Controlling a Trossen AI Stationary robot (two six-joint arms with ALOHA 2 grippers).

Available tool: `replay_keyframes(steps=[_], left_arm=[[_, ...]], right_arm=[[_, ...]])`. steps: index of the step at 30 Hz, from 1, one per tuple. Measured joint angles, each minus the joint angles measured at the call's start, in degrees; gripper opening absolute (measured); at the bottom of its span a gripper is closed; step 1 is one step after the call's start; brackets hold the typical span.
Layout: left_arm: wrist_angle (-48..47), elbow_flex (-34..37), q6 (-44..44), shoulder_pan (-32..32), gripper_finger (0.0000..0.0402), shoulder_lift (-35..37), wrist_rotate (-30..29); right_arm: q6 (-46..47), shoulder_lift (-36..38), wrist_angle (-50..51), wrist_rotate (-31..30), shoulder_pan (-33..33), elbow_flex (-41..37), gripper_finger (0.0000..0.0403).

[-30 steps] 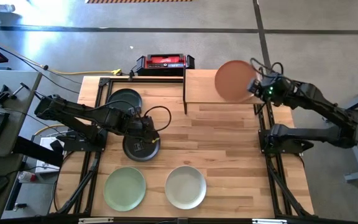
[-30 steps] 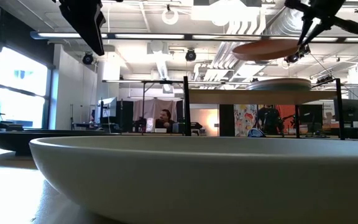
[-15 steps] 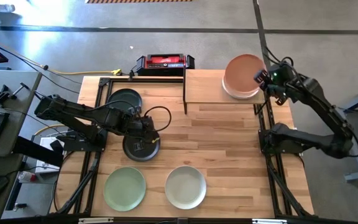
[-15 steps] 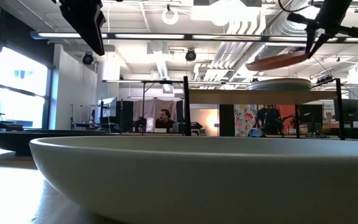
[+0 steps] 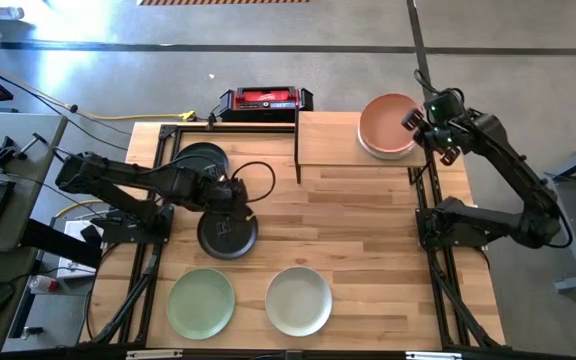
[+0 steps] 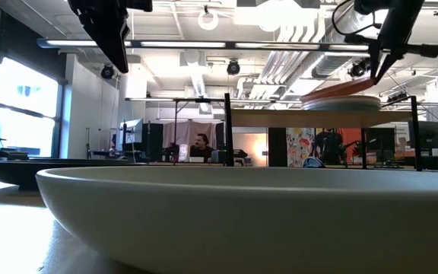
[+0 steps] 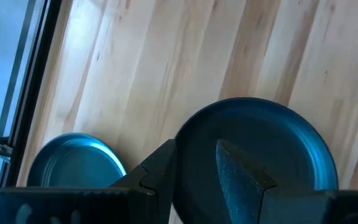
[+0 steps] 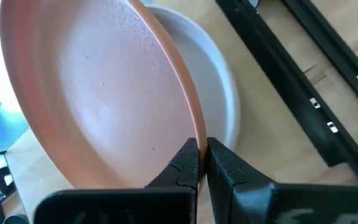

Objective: Place and stack plates onto a shelf
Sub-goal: Stack the orange plate on top of the white plate on the shelf, then put the bottom black plate on the shelf

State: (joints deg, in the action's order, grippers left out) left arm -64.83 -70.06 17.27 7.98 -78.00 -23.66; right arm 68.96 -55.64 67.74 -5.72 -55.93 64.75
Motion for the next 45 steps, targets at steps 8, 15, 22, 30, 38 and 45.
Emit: replay_keyframes(steps=[8, 15, 22, 30, 38, 45], left_arm=[[-1.08, 0.0, 0.01, -2.0, 0.0106, 0.0, 0.02], [-1.17, 0.0, 0.01, -2.35, 0.0106, 0.0, 0.07], [-1.17, 0.0, 0.03, -2.35, 0.0106, 0.0, 0.11], [-1.17, 0.0, 0.03, -2.35, 0.0106, 0.0, 0.13], [-1.15, 0.0, 0.05, -2.35, 0.0106, 0.0, 0.13], [-1.16, 0.0, 1.47, -2.35, 0.0106, 0.0, 3.1]], right_arm=[[0.0, -1.35, -3.71, 0.35, -0.36, 0.0, 0.0002], [0.01, -1.42, -3.68, 0.24, -0.36, 0.0, 0.0037], [0.01, -1.31, -3.2, 0.35, -0.36, 0.0, 0.0066], [-2.56, -1.29, -4.59, 1.67, -0.35, 0.0, 0.0067], [-7.95, -1.4, -5.06, 5.88, 0.48, 0.0, 0.0067], [-14.63, -1.4, -5.1, 20.3, 8.25, 0.0, 0.0067]])
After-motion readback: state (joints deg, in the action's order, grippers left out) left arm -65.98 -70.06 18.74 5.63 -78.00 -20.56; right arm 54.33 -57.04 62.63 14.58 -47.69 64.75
